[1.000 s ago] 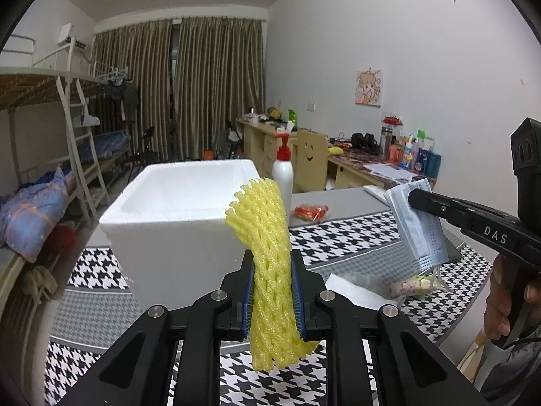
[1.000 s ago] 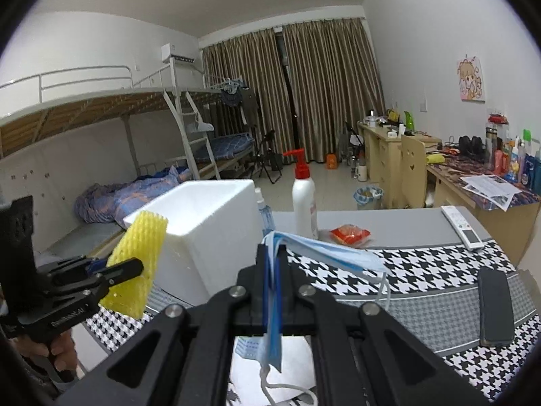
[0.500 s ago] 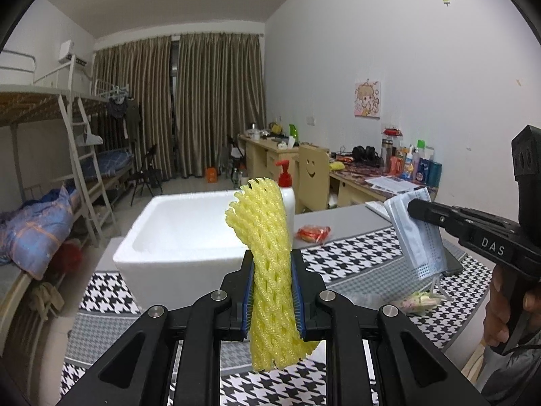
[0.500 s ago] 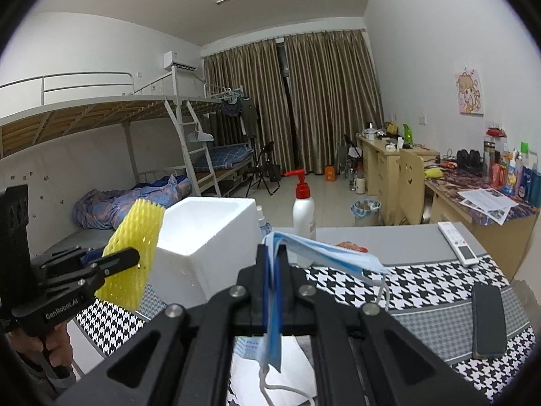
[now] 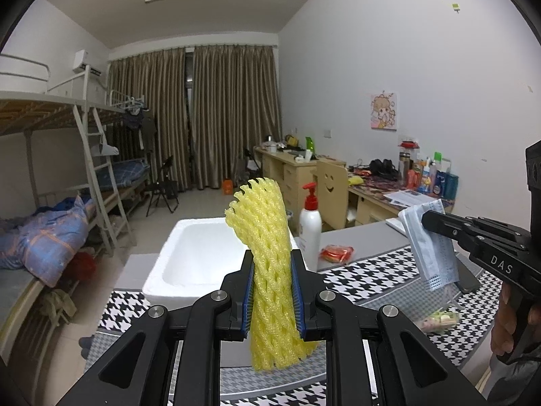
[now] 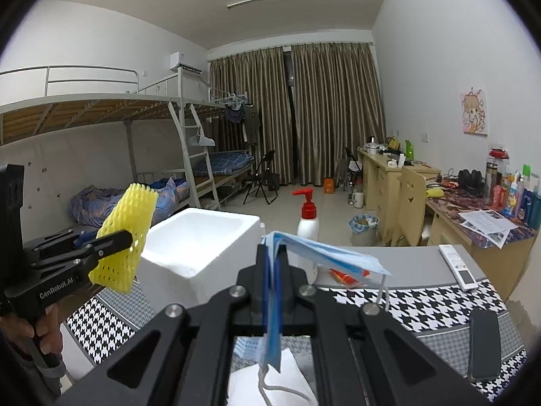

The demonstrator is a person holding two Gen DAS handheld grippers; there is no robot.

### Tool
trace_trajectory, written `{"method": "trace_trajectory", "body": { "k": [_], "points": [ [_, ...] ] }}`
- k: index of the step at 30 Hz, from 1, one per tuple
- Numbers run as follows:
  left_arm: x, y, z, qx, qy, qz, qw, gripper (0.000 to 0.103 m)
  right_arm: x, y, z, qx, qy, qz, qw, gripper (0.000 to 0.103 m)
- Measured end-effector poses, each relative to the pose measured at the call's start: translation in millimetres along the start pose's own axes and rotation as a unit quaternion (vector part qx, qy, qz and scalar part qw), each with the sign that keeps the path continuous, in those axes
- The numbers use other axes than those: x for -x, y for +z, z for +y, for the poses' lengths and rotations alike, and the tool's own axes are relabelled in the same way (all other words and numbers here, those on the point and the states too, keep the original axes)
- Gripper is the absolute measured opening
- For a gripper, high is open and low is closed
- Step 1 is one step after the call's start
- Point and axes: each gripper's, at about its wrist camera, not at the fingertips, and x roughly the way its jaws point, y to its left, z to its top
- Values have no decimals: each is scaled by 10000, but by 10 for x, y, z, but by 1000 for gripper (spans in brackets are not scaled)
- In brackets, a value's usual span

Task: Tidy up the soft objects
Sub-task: 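Lift and carry the foam net and the mask over the white foam box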

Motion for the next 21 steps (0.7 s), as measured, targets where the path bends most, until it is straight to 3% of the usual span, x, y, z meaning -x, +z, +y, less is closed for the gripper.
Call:
{"method": "trace_trajectory", "body": {
  "k": [21],
  "points": [
    [-10, 58, 410, 227, 518, -88, 9984, 21, -362, 258, 410, 399, 397, 55, 9984, 6]
  ]
}}
